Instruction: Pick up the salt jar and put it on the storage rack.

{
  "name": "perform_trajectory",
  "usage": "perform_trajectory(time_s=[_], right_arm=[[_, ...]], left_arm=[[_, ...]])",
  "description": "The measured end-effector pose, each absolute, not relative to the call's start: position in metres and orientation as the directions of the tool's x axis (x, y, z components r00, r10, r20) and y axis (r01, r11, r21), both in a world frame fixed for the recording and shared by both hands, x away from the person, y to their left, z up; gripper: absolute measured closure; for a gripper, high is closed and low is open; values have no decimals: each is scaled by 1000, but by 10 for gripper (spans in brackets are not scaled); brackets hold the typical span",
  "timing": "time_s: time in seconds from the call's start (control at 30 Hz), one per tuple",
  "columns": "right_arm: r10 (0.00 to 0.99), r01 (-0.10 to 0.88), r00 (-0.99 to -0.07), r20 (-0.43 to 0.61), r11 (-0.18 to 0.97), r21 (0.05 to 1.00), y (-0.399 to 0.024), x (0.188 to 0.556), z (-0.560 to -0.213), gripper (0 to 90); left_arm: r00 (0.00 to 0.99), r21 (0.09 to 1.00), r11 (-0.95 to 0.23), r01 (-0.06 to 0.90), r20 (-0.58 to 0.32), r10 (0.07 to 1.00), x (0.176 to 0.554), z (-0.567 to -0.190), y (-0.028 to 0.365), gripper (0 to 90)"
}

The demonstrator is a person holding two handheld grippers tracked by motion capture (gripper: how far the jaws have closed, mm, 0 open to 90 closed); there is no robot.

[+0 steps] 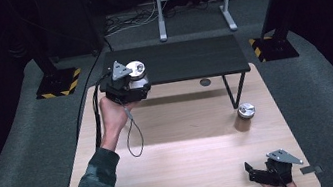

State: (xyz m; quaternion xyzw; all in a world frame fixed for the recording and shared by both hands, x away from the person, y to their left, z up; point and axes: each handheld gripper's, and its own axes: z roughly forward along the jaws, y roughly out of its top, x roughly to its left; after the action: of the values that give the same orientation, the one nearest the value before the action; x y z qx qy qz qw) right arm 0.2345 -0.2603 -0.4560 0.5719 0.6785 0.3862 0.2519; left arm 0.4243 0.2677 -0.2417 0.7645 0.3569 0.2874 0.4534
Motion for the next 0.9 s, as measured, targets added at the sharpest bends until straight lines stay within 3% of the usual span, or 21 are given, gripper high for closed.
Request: perform_trajectory(time_s=[0.9], right_arm=[[970,583,-224,96,54,811,-260,235,-456,0]], left_arm=[[610,894,-326,308,78,789,465,-216,236,313]])
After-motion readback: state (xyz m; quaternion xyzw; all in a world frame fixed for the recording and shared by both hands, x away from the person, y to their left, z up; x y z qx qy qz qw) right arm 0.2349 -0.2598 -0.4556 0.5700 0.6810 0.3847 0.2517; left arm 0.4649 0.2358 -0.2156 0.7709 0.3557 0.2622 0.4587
